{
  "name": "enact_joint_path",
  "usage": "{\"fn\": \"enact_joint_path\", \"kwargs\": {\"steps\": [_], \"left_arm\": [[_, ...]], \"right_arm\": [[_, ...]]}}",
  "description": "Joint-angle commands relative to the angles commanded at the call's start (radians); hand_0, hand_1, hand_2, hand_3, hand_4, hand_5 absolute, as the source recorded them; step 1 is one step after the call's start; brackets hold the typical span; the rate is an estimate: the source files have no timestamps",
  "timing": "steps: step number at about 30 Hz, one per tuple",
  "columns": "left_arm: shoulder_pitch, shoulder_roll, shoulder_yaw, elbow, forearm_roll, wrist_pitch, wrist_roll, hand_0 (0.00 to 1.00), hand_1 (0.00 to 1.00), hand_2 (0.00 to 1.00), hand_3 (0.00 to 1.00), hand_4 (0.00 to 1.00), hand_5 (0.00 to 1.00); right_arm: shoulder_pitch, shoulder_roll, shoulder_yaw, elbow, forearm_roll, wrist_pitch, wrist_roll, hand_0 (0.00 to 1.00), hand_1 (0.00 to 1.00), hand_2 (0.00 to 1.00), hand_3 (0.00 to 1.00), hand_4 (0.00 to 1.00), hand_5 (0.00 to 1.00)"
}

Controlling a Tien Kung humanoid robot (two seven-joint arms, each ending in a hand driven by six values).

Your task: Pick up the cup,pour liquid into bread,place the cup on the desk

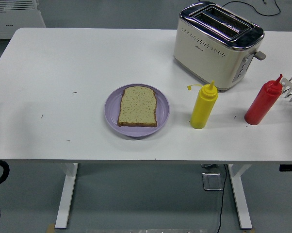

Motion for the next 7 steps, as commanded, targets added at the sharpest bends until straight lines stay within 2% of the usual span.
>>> {"fn": "enact_joint_path", "kwargs": {"steps": [7], "left_arm": [[0.0,0.0,0.003,0.001,-0.001,0.001,0.0,0.843,0.853,0.878,0.802,0.617,0.998]], "right_arm": [[-0.001,0.001,-0.003,-0.001,0.004,0.001,0.001,0.787,0.729,0.742,0.754,0.599,0.772]]}}
